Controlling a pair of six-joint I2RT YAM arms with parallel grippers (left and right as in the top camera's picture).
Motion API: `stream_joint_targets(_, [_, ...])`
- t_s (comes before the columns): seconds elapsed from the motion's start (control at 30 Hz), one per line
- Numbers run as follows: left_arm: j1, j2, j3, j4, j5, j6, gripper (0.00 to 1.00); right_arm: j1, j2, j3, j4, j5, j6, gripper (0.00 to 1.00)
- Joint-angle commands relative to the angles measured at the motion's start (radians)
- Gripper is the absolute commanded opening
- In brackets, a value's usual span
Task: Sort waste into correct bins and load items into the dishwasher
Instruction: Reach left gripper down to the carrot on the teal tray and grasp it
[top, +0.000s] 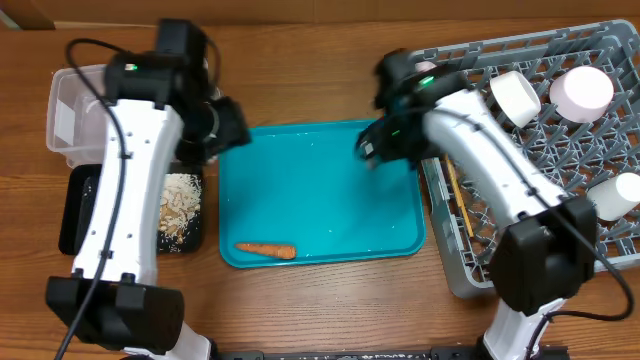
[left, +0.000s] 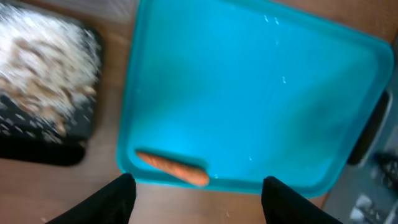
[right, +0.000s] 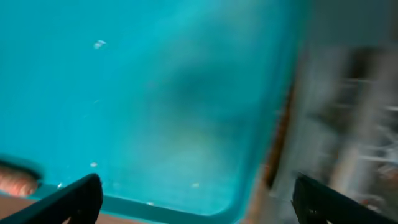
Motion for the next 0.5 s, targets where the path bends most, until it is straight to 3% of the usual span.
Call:
stream_joint_targets(0.0, [-0.085, -0.002, -0.052, -0.023, -0.006, -0.189, 0.71, -0.066, -0.082, 0.102, -0.032, -0.026, -0.021, 1.0])
stream_joint_targets(0.23, [-0.247, -0.003, -0.281, -0.022, -0.011, -0.557, 0.93, -0.22, -0.172, 0.162, -0.081, -0.067, -0.021, 1.0])
stream_joint_targets(0.3, [-0.279, -0.003, -0.34, 0.0, -0.009, -0.617, 1.0, -0.249, -0.185, 0.162, -0.092, -0.084, -0.021, 1.0])
stream_joint_targets(0.47, [-0.316, -0.003, -0.49, 0.07, 0.086, -0.661, 1.0, -0.285, -0.185, 0.161, -0.117, -0.179, -0.017, 1.0])
